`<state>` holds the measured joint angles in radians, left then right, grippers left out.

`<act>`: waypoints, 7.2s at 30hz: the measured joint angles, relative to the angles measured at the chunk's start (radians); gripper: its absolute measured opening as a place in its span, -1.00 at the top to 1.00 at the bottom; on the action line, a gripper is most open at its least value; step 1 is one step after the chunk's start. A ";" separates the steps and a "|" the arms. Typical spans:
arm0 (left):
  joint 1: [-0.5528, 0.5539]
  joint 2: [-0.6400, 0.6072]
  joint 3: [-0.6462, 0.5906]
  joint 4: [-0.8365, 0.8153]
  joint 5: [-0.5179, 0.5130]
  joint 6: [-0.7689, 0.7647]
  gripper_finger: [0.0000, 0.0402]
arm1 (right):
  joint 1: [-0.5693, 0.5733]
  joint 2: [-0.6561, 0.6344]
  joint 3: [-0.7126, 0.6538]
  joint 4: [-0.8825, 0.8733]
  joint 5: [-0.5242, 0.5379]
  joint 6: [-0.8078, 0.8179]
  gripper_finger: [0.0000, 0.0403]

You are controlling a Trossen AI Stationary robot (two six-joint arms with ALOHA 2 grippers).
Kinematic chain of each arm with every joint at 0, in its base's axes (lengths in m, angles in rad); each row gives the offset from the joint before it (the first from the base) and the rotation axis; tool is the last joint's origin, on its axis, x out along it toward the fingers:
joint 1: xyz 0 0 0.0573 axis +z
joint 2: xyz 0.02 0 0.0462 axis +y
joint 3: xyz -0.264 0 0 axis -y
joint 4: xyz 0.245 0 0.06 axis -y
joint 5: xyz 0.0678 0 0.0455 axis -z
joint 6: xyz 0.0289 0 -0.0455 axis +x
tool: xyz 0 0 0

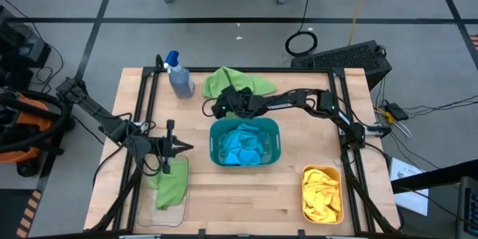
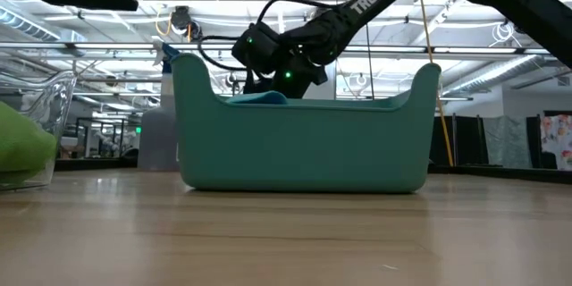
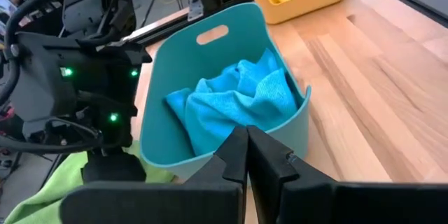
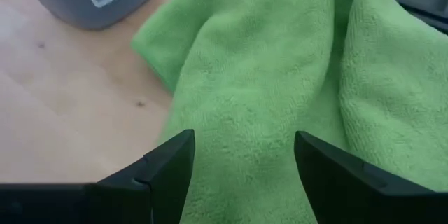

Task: Sort microfiber towel by color & place in baskets
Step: Put the green microfiber towel into the transparent bin

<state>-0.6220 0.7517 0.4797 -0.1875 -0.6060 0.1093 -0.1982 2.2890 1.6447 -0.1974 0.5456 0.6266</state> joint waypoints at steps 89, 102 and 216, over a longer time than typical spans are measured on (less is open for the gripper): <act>-0.191 0.061 0.002 0.411 -0.198 -0.015 -0.66 | 0.627 -0.387 -0.008 0.373 0.266 -0.880 1.00; -0.134 0.159 0.002 0.380 -0.094 -0.077 -0.58 | 0.626 -0.384 -0.008 0.374 0.260 -0.856 1.00; -0.388 0.123 0.077 0.589 -0.176 0.576 0.96 | 0.606 -0.213 -0.006 0.486 -0.441 -0.613 -0.09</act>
<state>-1.0096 0.8748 0.5571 0.4016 -0.7815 0.6849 0.4080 2.0761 1.6385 0.2891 0.1044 0.0133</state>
